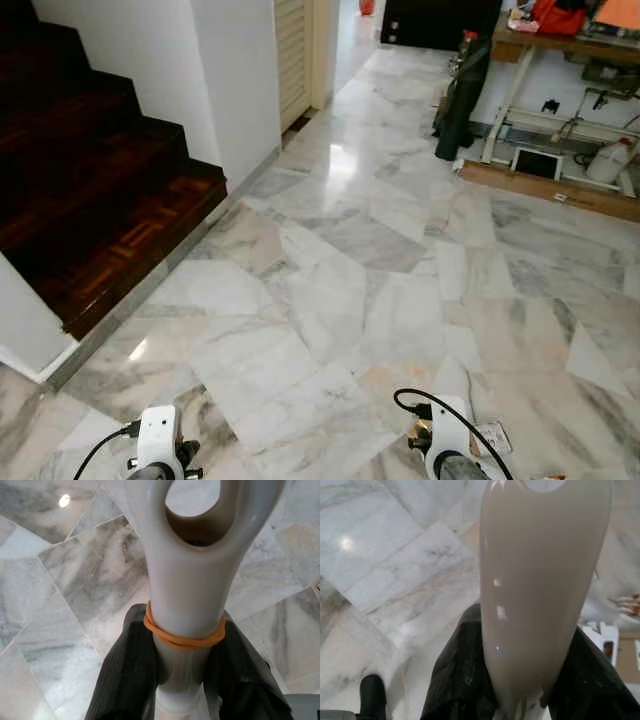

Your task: Sweep floor

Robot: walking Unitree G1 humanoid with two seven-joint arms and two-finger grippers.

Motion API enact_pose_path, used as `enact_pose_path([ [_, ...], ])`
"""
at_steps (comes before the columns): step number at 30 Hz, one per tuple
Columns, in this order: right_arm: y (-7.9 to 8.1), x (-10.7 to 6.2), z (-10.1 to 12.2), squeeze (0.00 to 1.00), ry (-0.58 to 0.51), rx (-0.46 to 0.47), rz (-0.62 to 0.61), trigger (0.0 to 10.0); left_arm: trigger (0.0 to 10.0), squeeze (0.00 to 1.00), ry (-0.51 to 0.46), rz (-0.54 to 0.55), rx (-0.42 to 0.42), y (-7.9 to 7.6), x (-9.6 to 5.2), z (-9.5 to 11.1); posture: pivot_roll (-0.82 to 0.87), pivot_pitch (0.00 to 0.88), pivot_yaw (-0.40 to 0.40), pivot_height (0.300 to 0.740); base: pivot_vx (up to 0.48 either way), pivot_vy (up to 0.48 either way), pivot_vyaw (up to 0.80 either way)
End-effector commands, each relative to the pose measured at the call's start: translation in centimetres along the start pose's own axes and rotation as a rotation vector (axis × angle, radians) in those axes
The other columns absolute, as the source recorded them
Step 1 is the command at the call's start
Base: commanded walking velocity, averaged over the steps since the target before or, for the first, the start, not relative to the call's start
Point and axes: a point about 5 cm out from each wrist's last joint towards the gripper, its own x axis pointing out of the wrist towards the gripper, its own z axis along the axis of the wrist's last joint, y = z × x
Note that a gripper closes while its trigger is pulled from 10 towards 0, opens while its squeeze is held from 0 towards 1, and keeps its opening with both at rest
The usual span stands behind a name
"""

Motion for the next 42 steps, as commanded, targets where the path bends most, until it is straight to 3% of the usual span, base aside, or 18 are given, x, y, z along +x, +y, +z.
enact_pose_path([
  [1, 0.37, -0.1, -0.62, 0.0, 0.023, 0.006, 0.012, 10.0, 10.0, 0.0, 0.021, 0.013, 0.011, 0.44, -0.18, -0.54, 0.03, 0.0, -0.009, 0.74, 0.0, 0.0, 0.0],
  [13, 0.54, -0.07, -0.43, 0.0, 0.017, 0.021, 0.018, 10.0, 10.0, 0.0, 0.023, 0.009, 0.008, 0.37, -0.19, -0.61, 0.04, 0.0, -0.009, 0.74, 0.0, 0.0, 0.0],
  [18, 0.69, -0.07, -0.47, 0.0, 0.021, 0.018, 0.022, 10.0, 10.0, 0.0, 0.021, 0.008, 0.009, 0.34, -0.16, -0.53, 0.04, 0.0, -0.008, 0.74, 0.0, 0.0, -0.58],
  [37, 0.81, -0.13, -0.77, 0.0, 0.034, -0.003, 0.033, 10.0, 10.0, 0.0, 0.02, 0.004, 0.009, 0.21, -0.15, -0.56, 0.04, 0.0, -0.012, 0.74, 0.0, 0.304, 0.0],
  [42, 0.9, -0.14, -0.87, 0.0, 0.04, 0.027, 0.038, 10.0, 10.0, 0.0, 0.017, 0.004, 0.004, 0.2, -0.14, -0.51, 0.04, 0.0, -0.012, 0.74, 0.0, 0.369, -0.45],
])
